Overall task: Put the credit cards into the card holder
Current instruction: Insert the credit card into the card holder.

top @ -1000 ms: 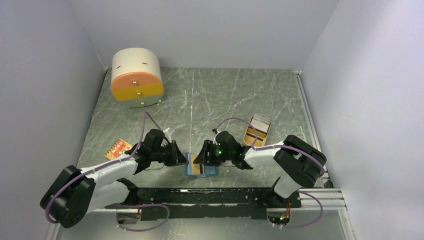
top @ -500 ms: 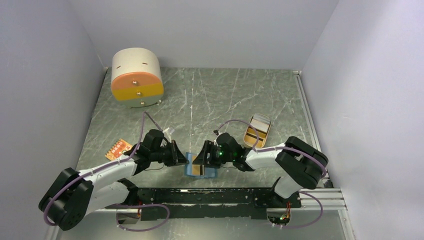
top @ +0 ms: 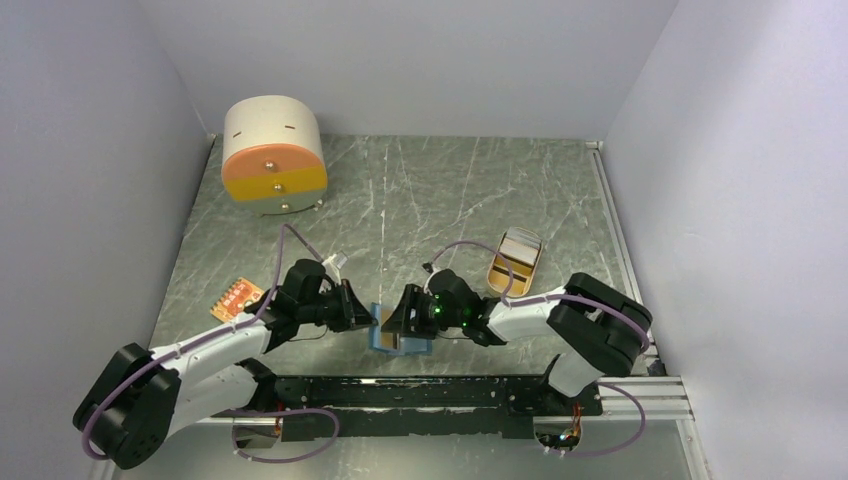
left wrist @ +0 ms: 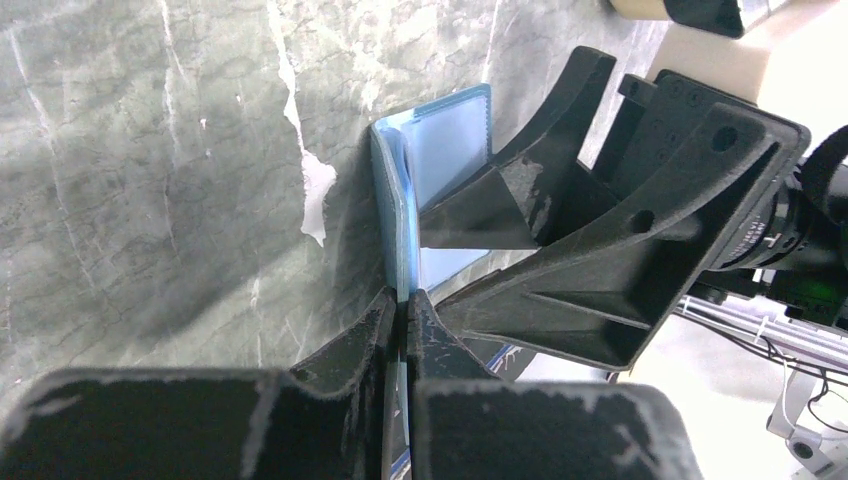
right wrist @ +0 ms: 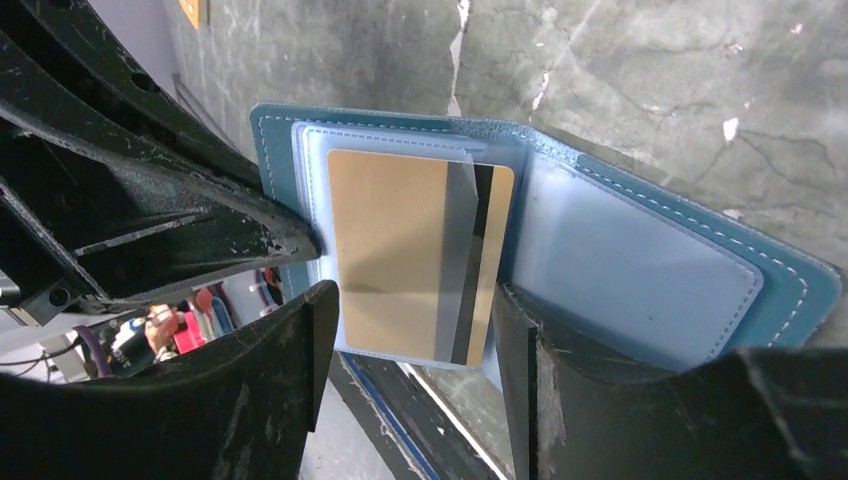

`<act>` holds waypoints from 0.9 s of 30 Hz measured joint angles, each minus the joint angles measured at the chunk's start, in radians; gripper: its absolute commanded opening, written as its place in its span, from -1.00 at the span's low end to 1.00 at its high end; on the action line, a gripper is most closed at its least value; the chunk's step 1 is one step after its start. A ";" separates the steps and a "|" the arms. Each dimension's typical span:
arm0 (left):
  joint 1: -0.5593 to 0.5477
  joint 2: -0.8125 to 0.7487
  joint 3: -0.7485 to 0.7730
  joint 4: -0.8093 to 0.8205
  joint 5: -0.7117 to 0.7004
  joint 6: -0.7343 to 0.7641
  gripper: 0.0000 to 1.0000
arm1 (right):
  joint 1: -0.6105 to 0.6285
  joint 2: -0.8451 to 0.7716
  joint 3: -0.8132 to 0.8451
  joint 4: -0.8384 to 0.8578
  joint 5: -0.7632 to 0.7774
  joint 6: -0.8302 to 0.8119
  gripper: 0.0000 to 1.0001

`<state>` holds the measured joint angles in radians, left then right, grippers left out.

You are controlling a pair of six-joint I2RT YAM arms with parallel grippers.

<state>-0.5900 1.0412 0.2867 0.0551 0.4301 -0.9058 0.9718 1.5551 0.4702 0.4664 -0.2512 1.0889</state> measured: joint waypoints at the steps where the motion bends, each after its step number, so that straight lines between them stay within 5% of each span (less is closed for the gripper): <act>1: 0.000 -0.007 0.000 0.000 0.000 0.000 -0.82 | 0.000 0.006 -0.001 0.014 -0.001 0.004 0.22; 15: 0.000 0.003 0.000 -0.014 -0.003 0.008 -0.55 | 0.001 0.045 -0.028 0.130 -0.031 0.006 0.22; 19: 0.000 0.017 0.000 0.003 0.007 0.012 -0.81 | 0.001 0.055 -0.029 0.145 -0.038 0.003 0.20; 24: 0.001 0.014 -0.001 0.035 0.026 0.009 -0.82 | -0.001 0.070 -0.034 0.178 -0.048 0.005 0.22; 27: 0.001 -0.006 -0.002 0.013 0.018 0.009 -0.82 | -0.001 0.068 -0.034 0.172 -0.050 0.000 0.40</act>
<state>-0.5892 1.0351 0.2848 0.0685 0.4480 -0.8970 0.9707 1.6226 0.4366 0.6380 -0.3008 1.0893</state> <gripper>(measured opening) 0.100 0.620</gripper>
